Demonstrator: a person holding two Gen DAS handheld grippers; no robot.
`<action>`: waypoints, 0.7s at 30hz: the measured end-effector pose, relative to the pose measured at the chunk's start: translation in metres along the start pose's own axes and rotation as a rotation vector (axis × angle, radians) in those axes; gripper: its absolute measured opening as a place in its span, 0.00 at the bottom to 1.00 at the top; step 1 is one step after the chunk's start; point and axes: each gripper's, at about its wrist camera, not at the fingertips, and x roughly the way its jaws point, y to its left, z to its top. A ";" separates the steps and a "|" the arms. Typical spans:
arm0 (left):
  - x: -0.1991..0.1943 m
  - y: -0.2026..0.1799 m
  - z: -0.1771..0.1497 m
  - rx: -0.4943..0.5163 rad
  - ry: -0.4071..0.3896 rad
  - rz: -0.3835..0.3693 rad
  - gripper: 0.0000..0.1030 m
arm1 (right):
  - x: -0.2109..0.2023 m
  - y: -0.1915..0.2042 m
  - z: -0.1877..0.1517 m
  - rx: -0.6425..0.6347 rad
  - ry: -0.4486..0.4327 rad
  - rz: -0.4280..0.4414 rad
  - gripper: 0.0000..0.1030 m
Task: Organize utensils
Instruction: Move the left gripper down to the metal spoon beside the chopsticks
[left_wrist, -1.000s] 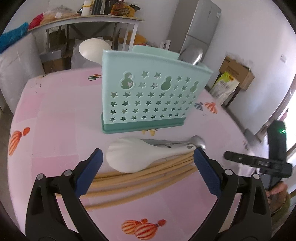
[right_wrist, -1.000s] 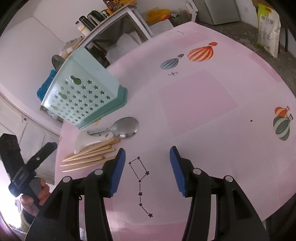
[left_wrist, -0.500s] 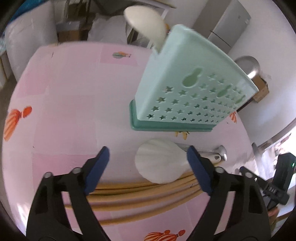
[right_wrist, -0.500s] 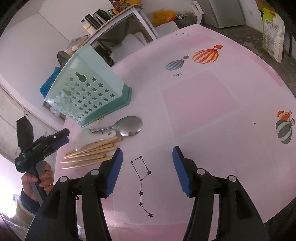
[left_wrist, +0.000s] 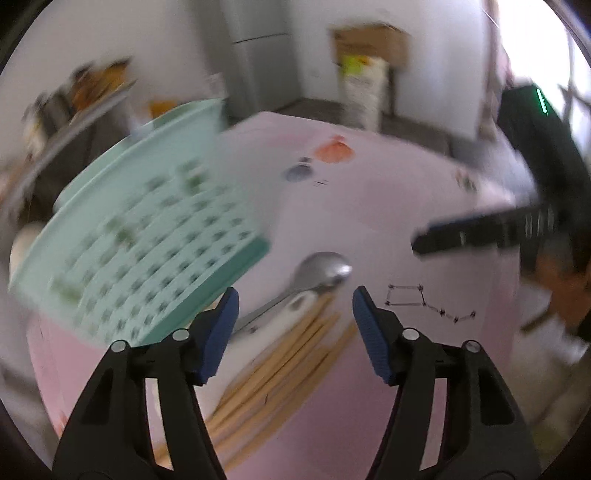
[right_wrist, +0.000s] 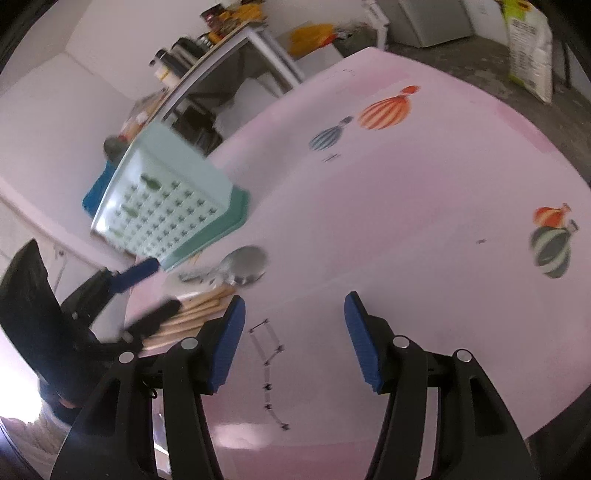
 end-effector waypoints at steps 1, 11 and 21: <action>0.007 -0.008 0.003 0.052 0.012 0.000 0.54 | -0.002 -0.005 0.001 0.017 -0.006 0.005 0.53; 0.055 0.001 0.017 0.058 0.128 -0.168 0.44 | -0.003 -0.013 0.004 0.045 -0.001 0.050 0.53; 0.070 0.020 0.034 0.043 0.125 -0.220 0.20 | -0.003 -0.015 0.002 0.058 -0.004 0.068 0.53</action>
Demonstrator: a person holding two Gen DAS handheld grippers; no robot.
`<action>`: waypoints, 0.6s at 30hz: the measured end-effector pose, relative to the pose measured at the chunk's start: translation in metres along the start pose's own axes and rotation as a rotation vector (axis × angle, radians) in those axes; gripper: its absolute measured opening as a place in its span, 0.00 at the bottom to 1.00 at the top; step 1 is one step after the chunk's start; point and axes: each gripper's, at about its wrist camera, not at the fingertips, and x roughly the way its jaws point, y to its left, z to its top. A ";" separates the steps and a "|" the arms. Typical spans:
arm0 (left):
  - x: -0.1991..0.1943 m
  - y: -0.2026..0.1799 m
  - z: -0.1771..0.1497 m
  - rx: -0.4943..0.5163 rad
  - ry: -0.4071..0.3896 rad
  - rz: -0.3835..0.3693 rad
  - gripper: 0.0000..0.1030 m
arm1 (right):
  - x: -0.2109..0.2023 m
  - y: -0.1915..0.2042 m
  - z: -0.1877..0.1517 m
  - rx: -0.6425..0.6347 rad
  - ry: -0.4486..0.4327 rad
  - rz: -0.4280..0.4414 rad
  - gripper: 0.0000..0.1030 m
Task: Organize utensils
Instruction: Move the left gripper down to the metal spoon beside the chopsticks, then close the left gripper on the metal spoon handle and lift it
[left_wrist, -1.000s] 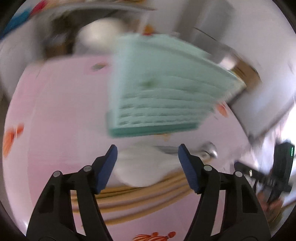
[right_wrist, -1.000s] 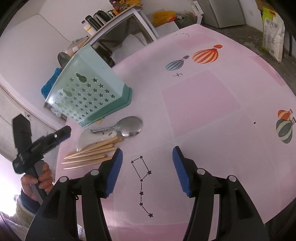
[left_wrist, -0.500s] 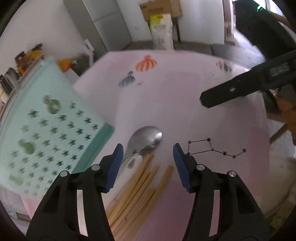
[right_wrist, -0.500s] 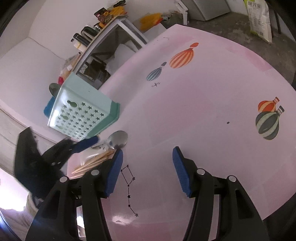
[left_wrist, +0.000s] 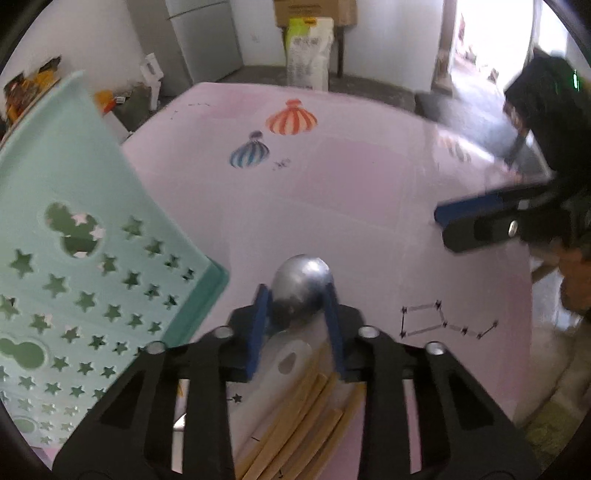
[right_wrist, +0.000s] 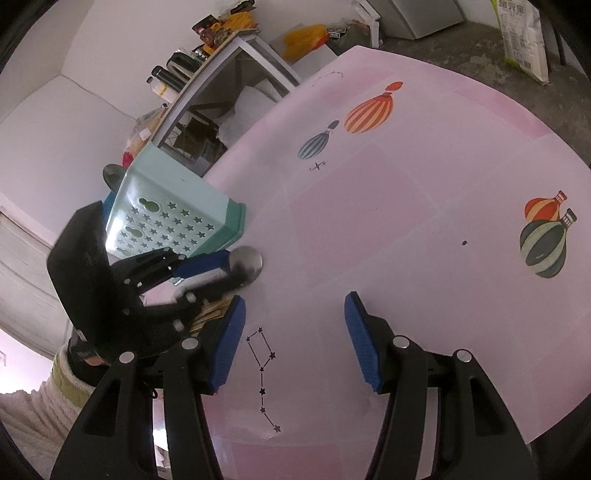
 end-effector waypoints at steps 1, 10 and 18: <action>-0.003 0.006 0.000 -0.035 -0.017 -0.005 0.14 | 0.000 0.000 0.000 0.000 0.000 0.000 0.53; -0.012 0.010 -0.014 -0.037 0.016 0.072 0.20 | 0.002 0.001 0.001 -0.003 0.002 -0.001 0.53; -0.002 0.002 -0.011 0.050 0.053 0.137 0.22 | 0.005 0.005 0.000 -0.009 0.006 0.004 0.53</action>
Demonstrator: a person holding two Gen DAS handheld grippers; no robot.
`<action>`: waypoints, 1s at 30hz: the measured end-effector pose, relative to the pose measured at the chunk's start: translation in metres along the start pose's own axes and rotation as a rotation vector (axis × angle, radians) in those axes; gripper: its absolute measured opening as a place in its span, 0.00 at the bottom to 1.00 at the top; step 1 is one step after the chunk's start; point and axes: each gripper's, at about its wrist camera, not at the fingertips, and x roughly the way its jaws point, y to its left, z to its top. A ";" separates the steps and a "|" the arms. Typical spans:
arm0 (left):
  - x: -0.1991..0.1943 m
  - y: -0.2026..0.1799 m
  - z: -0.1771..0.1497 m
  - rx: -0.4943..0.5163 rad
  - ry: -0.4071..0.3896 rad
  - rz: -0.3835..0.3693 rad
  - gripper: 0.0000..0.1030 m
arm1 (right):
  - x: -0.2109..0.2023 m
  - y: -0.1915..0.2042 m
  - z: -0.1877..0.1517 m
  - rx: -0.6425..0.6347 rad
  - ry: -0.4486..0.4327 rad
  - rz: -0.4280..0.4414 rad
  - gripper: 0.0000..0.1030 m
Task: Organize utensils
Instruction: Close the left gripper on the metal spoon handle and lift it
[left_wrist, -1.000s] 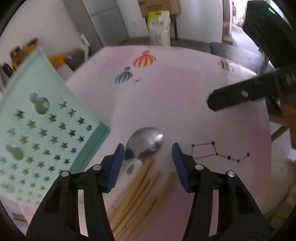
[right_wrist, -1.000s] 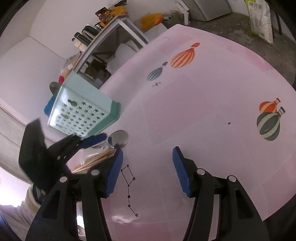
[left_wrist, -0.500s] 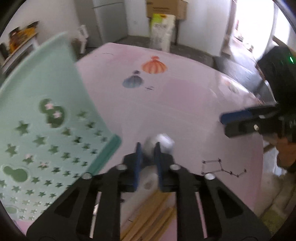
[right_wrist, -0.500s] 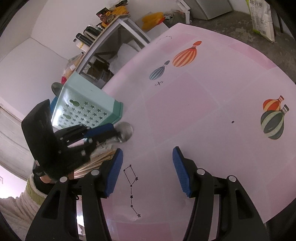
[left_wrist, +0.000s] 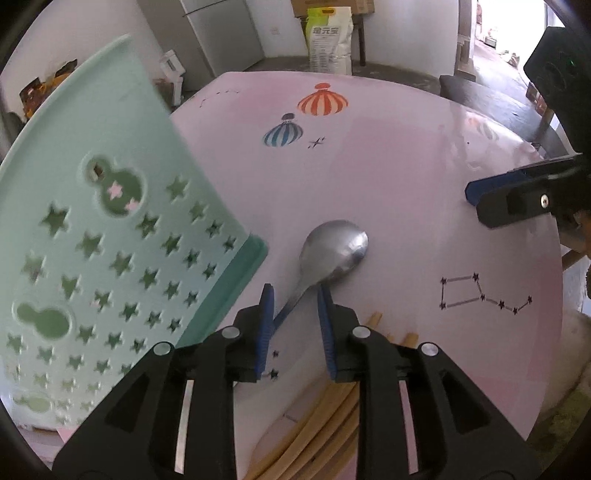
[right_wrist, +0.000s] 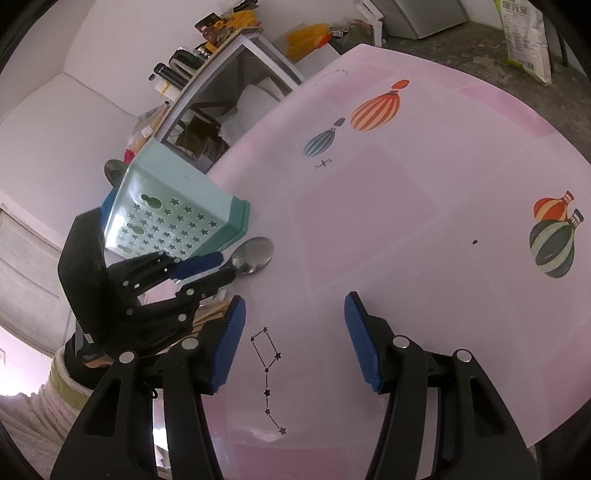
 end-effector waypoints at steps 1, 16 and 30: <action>0.001 -0.002 0.003 0.016 -0.002 0.003 0.22 | 0.000 0.000 0.000 0.000 0.000 0.000 0.53; -0.001 -0.036 0.009 0.288 -0.027 0.147 0.01 | 0.000 -0.001 0.000 0.004 -0.003 0.008 0.53; -0.004 -0.004 0.021 0.047 -0.051 -0.039 0.11 | 0.000 -0.002 0.000 0.005 -0.004 0.012 0.53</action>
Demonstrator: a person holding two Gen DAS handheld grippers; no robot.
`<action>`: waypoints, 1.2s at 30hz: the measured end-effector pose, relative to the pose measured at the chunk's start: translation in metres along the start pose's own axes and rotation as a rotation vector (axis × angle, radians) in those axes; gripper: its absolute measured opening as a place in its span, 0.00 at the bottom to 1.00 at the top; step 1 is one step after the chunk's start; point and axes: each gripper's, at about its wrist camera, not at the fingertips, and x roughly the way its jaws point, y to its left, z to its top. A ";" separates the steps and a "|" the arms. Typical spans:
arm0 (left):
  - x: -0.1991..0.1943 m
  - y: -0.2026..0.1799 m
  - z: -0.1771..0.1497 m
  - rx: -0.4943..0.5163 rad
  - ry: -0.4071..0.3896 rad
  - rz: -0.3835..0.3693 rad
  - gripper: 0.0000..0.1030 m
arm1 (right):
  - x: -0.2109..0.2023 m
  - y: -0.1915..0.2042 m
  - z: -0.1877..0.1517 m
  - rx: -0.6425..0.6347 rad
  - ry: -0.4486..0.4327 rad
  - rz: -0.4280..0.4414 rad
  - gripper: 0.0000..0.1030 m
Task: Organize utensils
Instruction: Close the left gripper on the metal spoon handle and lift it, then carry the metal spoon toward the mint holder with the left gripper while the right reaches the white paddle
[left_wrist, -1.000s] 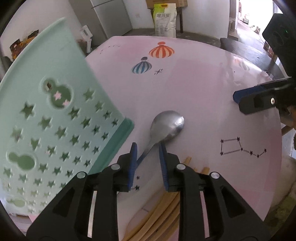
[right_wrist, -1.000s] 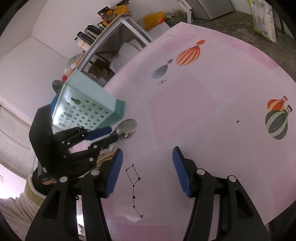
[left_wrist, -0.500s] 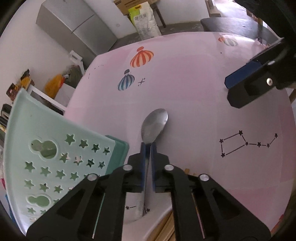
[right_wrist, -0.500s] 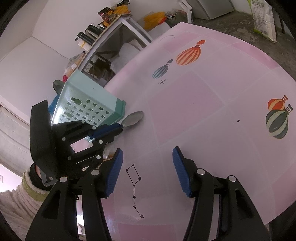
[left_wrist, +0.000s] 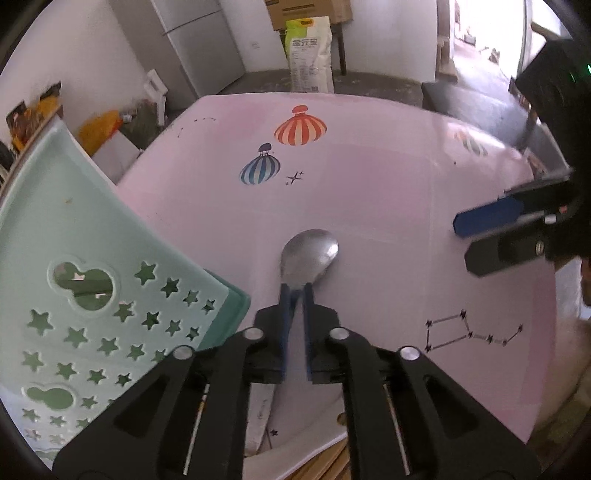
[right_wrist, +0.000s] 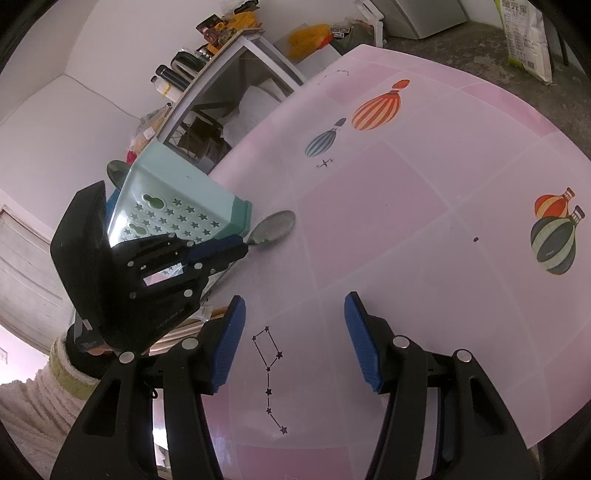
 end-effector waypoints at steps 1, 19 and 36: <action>0.001 0.000 0.000 -0.002 -0.001 0.001 0.14 | 0.000 0.000 0.000 0.000 0.000 0.000 0.53; 0.019 -0.008 0.021 0.044 0.047 -0.038 0.30 | -0.002 0.000 -0.001 0.004 -0.002 0.009 0.53; 0.015 -0.006 0.036 0.090 0.050 0.022 0.08 | -0.010 -0.011 0.000 0.028 -0.033 0.017 0.53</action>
